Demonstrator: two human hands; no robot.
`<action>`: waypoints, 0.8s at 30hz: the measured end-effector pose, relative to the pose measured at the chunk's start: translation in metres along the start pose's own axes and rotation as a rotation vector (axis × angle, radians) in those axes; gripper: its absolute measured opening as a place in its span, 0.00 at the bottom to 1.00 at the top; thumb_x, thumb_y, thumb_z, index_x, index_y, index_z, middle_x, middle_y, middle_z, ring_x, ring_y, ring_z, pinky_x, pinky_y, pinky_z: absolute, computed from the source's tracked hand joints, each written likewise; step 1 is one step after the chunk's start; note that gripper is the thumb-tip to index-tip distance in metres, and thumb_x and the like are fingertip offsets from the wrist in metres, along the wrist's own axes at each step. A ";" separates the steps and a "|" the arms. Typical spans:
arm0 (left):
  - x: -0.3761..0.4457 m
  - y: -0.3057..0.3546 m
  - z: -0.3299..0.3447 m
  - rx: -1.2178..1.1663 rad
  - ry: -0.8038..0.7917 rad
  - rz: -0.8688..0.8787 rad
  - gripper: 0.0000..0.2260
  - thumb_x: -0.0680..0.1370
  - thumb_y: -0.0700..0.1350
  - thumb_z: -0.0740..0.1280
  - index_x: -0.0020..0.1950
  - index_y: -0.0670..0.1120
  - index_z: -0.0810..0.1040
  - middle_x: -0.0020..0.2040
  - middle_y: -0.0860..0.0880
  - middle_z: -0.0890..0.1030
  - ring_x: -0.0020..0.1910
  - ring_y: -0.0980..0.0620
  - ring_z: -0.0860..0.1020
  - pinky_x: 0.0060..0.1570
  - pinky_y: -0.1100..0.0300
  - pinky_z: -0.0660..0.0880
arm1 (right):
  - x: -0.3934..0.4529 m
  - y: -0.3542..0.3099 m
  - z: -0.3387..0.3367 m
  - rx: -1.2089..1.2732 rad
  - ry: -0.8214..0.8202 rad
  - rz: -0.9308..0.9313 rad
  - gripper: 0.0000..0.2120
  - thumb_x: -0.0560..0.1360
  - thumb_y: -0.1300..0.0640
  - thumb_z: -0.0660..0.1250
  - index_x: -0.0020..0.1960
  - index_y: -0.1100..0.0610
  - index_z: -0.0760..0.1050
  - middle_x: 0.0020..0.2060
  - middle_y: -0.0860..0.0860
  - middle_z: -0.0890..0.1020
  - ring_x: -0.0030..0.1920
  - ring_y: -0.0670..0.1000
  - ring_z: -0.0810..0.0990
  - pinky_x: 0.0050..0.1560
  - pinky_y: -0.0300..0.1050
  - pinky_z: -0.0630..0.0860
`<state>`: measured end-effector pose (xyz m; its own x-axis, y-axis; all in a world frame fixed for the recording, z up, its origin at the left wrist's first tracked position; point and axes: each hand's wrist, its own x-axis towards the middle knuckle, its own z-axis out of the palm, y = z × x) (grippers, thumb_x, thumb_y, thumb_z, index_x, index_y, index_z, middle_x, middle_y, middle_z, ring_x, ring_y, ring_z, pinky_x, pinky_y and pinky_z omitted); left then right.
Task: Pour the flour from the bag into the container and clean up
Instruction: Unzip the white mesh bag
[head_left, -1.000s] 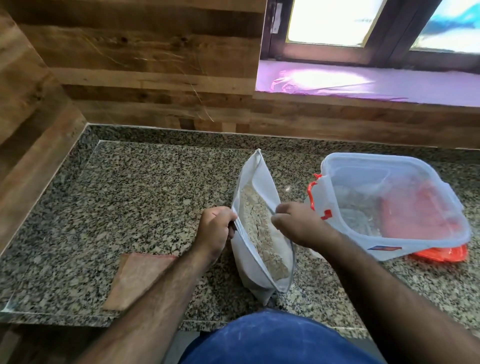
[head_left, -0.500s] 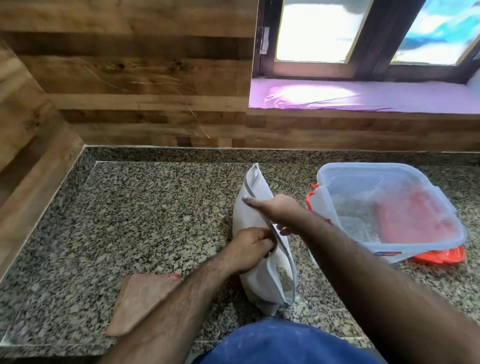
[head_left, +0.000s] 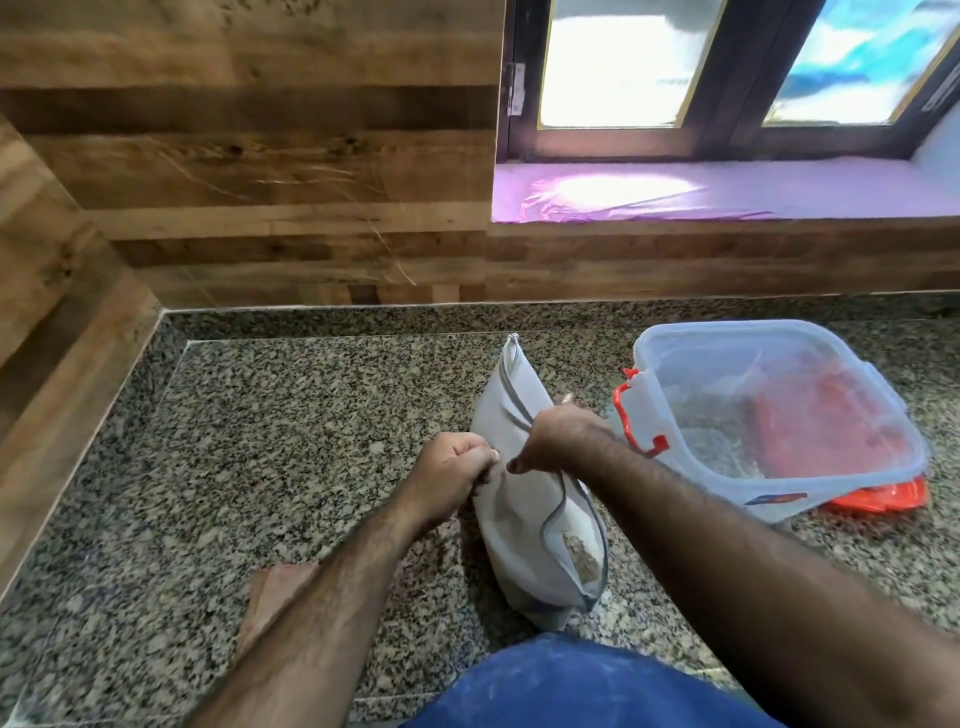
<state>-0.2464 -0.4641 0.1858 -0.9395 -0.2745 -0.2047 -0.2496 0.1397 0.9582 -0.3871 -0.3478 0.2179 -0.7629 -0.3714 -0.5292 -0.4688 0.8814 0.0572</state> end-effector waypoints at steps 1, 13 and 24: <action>0.002 0.000 0.000 -0.022 0.010 -0.005 0.14 0.78 0.47 0.66 0.32 0.47 0.78 0.30 0.50 0.76 0.31 0.52 0.73 0.34 0.60 0.69 | -0.001 0.000 0.000 -0.002 0.023 -0.012 0.35 0.72 0.28 0.73 0.64 0.56 0.82 0.56 0.52 0.85 0.55 0.55 0.86 0.58 0.53 0.85; 0.026 0.010 -0.010 -0.184 0.282 -0.079 0.24 0.88 0.50 0.62 0.31 0.47 0.69 0.30 0.44 0.72 0.28 0.52 0.68 0.30 0.59 0.65 | -0.029 0.008 -0.020 0.140 0.278 -0.174 0.24 0.82 0.36 0.65 0.50 0.56 0.85 0.39 0.52 0.79 0.45 0.58 0.81 0.44 0.46 0.75; 0.052 0.081 -0.058 -0.147 0.492 -0.110 0.34 0.79 0.76 0.57 0.55 0.47 0.83 0.52 0.42 0.87 0.49 0.39 0.86 0.46 0.43 0.85 | -0.098 0.015 -0.169 0.148 0.756 -0.528 0.30 0.83 0.33 0.62 0.30 0.52 0.67 0.27 0.46 0.72 0.33 0.51 0.75 0.39 0.46 0.70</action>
<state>-0.3023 -0.5224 0.2644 -0.6797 -0.6994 -0.2212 -0.2715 -0.0404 0.9616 -0.3948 -0.3478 0.4137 -0.5784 -0.7799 0.2392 -0.8157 0.5529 -0.1700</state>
